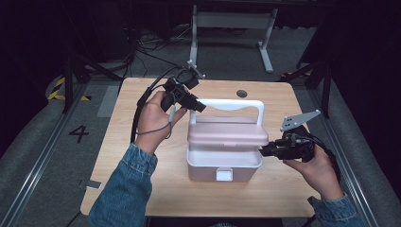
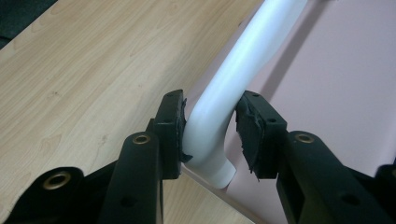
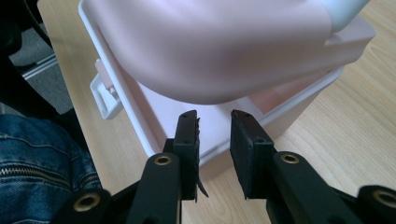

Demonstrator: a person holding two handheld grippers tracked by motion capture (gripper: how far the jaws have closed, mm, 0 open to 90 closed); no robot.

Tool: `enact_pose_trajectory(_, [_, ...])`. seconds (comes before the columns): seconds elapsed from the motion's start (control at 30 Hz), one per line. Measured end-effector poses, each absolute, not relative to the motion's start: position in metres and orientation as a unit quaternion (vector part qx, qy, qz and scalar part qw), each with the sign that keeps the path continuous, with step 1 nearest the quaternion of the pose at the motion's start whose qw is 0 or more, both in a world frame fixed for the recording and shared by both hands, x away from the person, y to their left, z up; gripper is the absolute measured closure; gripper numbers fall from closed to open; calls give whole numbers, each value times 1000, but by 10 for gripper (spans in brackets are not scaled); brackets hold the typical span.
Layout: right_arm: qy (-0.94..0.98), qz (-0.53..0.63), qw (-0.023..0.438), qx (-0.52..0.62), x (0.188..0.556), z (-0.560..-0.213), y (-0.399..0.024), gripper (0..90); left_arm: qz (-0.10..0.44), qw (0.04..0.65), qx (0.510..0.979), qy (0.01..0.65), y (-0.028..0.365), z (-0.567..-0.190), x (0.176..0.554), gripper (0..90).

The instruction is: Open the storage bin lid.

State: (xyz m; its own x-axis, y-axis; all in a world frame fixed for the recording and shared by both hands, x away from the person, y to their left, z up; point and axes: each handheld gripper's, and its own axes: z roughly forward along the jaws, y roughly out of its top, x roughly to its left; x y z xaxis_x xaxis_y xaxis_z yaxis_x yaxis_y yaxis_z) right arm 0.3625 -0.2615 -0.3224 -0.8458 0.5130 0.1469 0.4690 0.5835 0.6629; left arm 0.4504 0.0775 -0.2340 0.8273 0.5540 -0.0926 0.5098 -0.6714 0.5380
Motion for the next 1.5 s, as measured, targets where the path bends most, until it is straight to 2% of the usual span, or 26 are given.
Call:
enact_pose_trajectory(0.33, [876,397,38,272,359,-316,-264,754,26,295,902,314,81,-234,463,621])
enact_pose_trajectory(0.63, [854,438,73,269,358,-309,-260,873,39,290,902,317,79,-234,462,618])
enact_pose_trajectory(0.77, [851,443,76,273,359,-309,-261,894,51,289,899,325,81,-234,459,606])
enact_pose_trajectory(0.9, [849,444,76,275,360,-310,-261,895,65,291,896,329,85,-232,456,512])
enact_pose_trajectory(1.17, [848,446,78,277,362,-310,-260,898,96,299,889,333,107,-228,436,412])
enact_pose_trajectory(1.27, [846,449,81,277,363,-309,-260,898,101,288,899,315,113,-229,425,381])
enact_pose_trajectory(1.5, [841,455,83,281,365,-308,-261,899,126,273,898,320,130,-234,403,362])
